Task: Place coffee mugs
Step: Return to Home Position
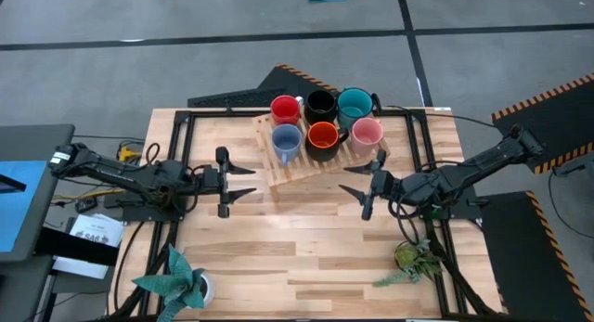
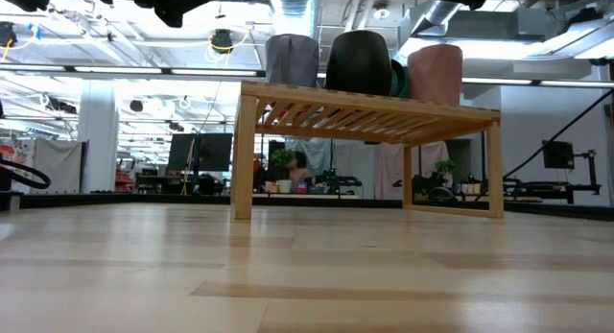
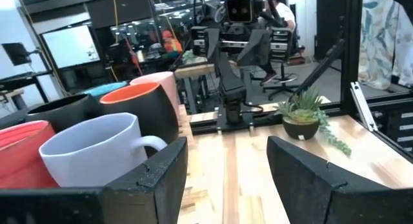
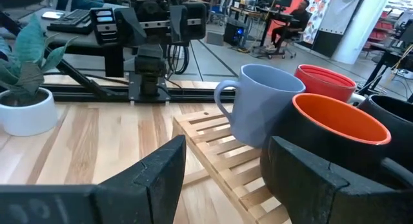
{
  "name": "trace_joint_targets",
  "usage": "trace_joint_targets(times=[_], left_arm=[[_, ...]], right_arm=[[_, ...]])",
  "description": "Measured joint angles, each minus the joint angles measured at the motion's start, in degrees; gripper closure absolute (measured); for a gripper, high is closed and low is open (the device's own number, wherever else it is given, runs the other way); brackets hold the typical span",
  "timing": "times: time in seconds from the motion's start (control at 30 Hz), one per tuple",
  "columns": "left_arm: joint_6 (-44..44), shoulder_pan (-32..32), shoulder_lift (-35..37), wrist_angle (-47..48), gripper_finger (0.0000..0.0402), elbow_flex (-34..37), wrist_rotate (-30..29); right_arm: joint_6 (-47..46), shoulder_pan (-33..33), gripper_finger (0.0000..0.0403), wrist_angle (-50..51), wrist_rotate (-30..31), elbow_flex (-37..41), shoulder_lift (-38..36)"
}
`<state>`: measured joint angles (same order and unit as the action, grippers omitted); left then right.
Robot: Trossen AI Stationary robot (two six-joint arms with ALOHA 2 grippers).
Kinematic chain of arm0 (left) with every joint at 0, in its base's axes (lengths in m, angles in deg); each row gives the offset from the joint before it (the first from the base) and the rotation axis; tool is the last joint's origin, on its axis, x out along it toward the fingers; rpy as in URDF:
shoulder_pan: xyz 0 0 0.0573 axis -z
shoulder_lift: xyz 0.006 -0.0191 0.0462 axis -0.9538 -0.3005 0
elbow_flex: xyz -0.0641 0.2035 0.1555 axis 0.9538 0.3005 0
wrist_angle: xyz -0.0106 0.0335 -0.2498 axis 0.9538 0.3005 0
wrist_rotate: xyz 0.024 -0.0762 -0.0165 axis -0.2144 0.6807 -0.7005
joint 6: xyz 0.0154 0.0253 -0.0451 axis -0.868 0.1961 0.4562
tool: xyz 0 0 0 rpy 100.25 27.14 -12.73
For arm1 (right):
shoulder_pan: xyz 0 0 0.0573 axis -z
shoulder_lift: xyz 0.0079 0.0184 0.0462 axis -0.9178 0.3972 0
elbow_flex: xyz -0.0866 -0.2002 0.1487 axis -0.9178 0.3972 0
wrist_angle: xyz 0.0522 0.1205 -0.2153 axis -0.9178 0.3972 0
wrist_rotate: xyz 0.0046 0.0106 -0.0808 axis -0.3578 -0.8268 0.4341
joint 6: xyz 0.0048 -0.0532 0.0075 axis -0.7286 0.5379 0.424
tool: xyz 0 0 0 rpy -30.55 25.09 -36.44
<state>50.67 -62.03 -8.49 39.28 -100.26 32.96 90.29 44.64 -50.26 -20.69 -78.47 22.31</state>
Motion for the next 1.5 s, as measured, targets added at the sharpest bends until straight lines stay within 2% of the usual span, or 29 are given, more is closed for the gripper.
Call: trace_joint_targets(times=[0.23, 0.97, 1.13, 1.27, 1.37, 1.5], left_arm=[[-1.4, 0.0, 0.0, 0.0, 0.0203, 0.0, 0.0], [-0.7, 0.0, 0.0, 0.7, 0.0203, 0.0, -0.1], [0.4, 0.0, 0.1, 1.9, 0.0203, 0.0, -3.3], [-0.8, -0.3, 1.8, 6.0, 0.0203, 0.0, -3.9], [-1.9, -1.2, 4.9, 5.9, 0.021, 2.5, -2.6], [-1.7, -3.2, 11.4, 5.1, 0.0249, 6.9, -2.5]], right_arm=[[4.1, 0.0, 0.0154, 1.5, -0.6, 0.0, 0.0], [2.2, 0.0, 0.0154, 1.7, -0.6, 0.0, 0.0], [2.2, 0.0, 0.0154, 1.7, -0.7, 0.0, 0.0], [2.2, 0.0, 0.0154, 1.7, -0.7, 0.0, 0.0], [2.2, 0.0, 0.0154, 1.7, -0.7, 0.0, 0.0], [1.7, 0.0, 0.0154, 1.8, -0.7, 0.0, 0.0]])
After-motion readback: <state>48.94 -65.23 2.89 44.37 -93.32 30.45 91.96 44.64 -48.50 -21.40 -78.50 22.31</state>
